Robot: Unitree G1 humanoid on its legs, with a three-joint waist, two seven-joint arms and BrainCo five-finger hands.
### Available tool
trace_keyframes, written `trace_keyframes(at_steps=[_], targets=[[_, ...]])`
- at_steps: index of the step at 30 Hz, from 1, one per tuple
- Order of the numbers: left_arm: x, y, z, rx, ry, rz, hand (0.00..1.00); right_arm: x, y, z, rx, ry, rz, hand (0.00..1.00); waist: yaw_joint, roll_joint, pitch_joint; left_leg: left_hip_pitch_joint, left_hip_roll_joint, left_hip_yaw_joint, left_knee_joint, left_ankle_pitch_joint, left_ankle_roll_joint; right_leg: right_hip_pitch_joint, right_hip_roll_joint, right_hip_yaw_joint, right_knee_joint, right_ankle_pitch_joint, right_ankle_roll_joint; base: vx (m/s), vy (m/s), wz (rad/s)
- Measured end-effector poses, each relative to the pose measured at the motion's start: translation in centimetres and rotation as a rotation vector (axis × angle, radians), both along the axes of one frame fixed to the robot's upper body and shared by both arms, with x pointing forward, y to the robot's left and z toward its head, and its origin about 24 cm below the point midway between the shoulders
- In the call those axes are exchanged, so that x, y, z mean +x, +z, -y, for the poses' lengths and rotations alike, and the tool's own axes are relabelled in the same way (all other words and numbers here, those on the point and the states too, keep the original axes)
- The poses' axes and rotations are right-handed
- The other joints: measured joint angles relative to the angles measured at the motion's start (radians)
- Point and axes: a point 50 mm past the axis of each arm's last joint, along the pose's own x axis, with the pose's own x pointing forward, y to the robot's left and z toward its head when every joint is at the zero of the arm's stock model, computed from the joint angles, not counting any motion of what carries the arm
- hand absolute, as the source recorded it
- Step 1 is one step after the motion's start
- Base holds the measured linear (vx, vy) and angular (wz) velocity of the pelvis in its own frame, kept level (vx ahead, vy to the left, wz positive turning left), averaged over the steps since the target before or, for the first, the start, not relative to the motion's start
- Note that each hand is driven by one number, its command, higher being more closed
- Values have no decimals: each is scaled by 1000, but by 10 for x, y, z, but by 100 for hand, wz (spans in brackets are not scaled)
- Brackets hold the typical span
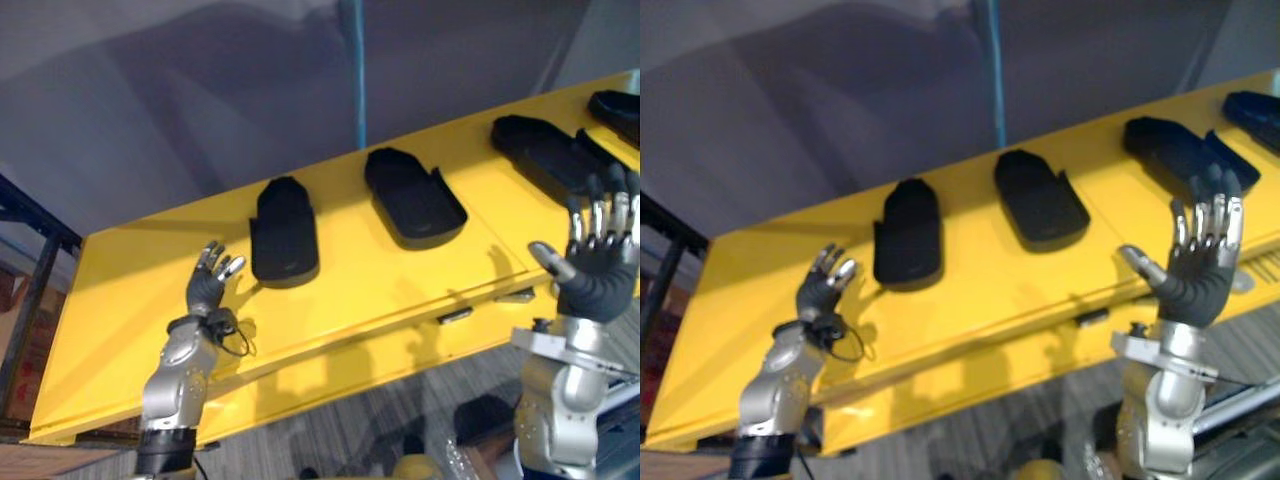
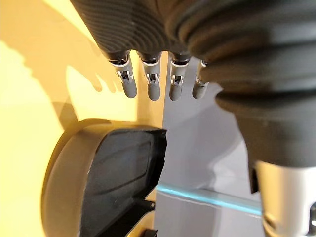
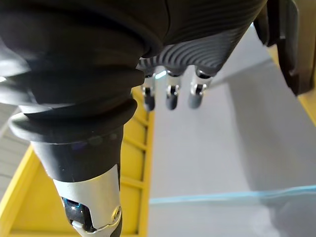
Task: Walk over and take plastic housings, then place them on the shelf
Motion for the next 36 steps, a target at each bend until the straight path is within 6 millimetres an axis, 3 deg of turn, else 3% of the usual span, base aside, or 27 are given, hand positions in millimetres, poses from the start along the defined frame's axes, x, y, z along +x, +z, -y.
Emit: trace_keyframes(at_steps=[16, 26, 32, 36], targets=[[-3, -11, 35, -27, -151, -40, 0, -1, -2, -1, -5, -4, -12, 0, 10, -2, -1, -3, 0, -1, 0, 0, -1, 1, 0, 0, -10, 7, -1, 0, 0, 0], [-3, -9, 37, -23, -153, -38, 0, -2, -3, 0, -1, -20, -20, 0, 10, -15, -10, -5, 0, -3, 0, 1, -1, 1, 0, -2, -10, 7, -1, 0, 0, 0], [-3, -4, 20, 121, 28, -24, 0, -2, -4, 0, 3, -23, -21, 0, 10, -22, -16, -5, -1, -8, 0, 2, -2, 2, 0, -4, -10, 7, -1, 0, 0, 0], [-10, 28, -23, 229, 351, 119, 0, -3, -5, 0, 12, -28, -16, 0, 11, -22, -16, -8, 0, -23, 0, 5, -5, 6, 0, -19, -10, 7, -2, -3, -10, 9]])
